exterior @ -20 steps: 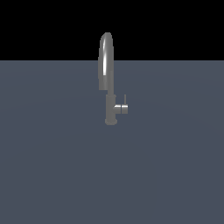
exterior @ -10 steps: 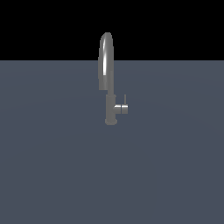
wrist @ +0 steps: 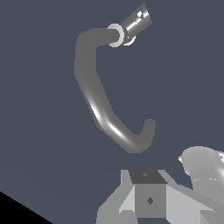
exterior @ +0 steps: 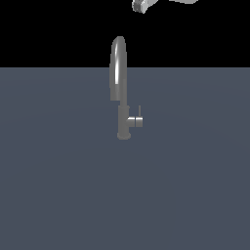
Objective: Turn on the faucet by rotating a designated handle.
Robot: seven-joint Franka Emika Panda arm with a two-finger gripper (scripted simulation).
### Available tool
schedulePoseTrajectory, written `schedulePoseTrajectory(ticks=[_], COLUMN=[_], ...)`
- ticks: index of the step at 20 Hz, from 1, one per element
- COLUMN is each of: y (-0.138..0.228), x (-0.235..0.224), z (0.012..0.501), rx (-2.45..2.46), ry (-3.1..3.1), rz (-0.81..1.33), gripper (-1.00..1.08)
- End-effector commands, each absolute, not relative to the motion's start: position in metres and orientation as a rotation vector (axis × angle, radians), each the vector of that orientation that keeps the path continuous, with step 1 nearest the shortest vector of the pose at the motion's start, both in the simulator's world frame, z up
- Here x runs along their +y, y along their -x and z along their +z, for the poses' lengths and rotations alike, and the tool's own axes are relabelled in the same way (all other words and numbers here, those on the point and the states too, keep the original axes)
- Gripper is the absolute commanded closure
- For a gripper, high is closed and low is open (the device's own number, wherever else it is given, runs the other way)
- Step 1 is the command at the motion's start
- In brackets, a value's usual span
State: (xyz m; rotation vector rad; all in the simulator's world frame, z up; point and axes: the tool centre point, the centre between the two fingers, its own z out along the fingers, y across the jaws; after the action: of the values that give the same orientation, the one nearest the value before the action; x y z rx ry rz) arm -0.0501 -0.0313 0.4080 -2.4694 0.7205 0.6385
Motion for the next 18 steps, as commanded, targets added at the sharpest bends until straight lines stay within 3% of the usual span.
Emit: schedulePoseTrajectory(ticks=[1, 18], y=[0.037, -0.045], x=[-0.035, -0.058], z=[0.397, 0.302], rx=[0.76, 1.007], ry=[2.407, 1.911], rz=[0.677, 0.924], gripper=[1.08, 1.08])
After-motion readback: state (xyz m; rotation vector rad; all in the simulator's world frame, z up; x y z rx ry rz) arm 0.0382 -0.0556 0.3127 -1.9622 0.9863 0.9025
